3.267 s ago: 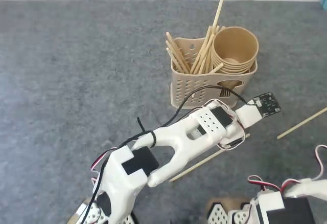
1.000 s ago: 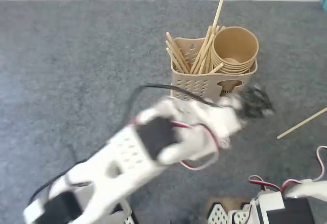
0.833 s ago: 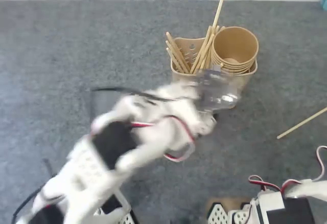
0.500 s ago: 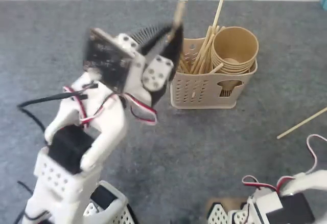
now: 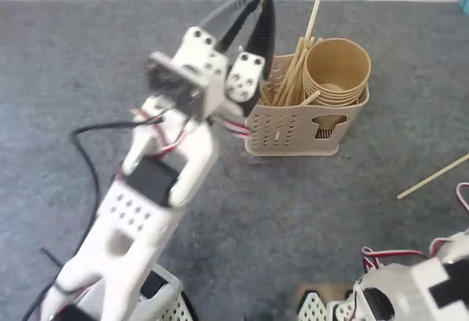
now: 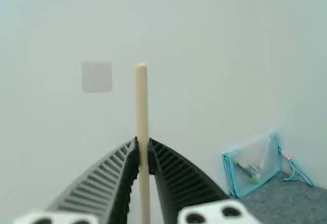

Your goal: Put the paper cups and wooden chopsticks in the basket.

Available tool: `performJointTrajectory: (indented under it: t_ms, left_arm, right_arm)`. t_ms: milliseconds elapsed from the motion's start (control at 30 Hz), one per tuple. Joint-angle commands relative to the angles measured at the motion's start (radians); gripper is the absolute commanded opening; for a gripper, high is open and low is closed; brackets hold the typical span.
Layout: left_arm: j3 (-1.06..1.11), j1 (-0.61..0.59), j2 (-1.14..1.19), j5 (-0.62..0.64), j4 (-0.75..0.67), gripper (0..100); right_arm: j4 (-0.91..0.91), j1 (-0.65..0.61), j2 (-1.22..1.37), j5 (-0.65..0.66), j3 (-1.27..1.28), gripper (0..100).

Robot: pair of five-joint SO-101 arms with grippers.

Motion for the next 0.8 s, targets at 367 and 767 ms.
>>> performJointTrajectory:
  t_ms: [367, 767]
  left_arm:
    - [0.018, -0.011, 0.199, 0.011, -0.018, 15]
    - [0.041, -0.080, -0.261, 0.009, 0.690, 16]
  right_arm:
    - [-0.007, -0.002, 0.125, -0.021, -0.209, 23.5]
    - [-0.007, -0.139, 0.125, -0.157, -0.299, 23.4]
